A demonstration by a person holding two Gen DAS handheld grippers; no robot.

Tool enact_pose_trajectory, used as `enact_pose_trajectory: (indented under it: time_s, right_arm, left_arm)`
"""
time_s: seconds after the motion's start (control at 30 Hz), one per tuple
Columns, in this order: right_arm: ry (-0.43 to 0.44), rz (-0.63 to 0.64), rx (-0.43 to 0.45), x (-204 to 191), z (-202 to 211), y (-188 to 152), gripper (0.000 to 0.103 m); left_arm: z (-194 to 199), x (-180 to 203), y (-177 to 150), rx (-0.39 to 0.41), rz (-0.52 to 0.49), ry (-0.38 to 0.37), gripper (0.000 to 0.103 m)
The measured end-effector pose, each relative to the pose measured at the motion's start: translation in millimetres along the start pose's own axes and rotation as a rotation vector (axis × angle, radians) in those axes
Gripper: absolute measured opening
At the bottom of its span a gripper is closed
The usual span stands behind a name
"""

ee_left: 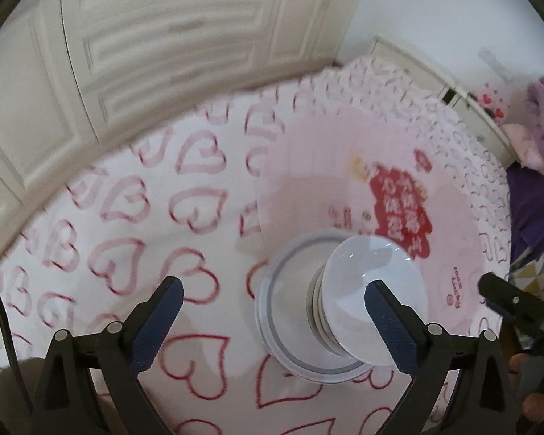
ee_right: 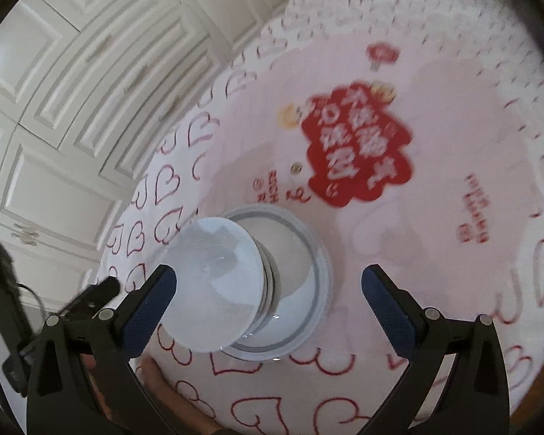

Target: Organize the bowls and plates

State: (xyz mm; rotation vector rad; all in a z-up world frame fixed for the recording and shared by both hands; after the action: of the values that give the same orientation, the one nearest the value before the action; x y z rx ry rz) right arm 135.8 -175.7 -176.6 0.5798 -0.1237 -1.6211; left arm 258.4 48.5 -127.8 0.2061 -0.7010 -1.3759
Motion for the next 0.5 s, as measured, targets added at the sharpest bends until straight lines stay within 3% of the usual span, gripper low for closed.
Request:
enact_pose_trajectory:
  time_s: [0.23,0.5]
  right_arm:
    - [-0.114,0.034,0.24,-9.0,101.5,-26.8,0.103]
    - [-0.239,0.069,0.443,-25.3,188.0,-78.6,0.103]
  left_arm:
    - [108.4,29.4,-42.9,0.241,-0.145,0.053,0.102]
    - [211.5,47.3,-120.9,0.442,-0.236,0.081,0.102]
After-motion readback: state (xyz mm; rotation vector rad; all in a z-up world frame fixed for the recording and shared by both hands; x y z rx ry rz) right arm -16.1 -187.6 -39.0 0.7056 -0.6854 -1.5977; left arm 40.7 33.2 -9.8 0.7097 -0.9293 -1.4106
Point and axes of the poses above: each gripper's, at about its wrist camera, not at the fingertips, and z roughly against the way its jaws point, x to its right, y to its top, the point moved 1 cm from there along -z, roughly the way its jaws point, and after that the axes turned 10 degrees about -y, right-handed, at the moved point
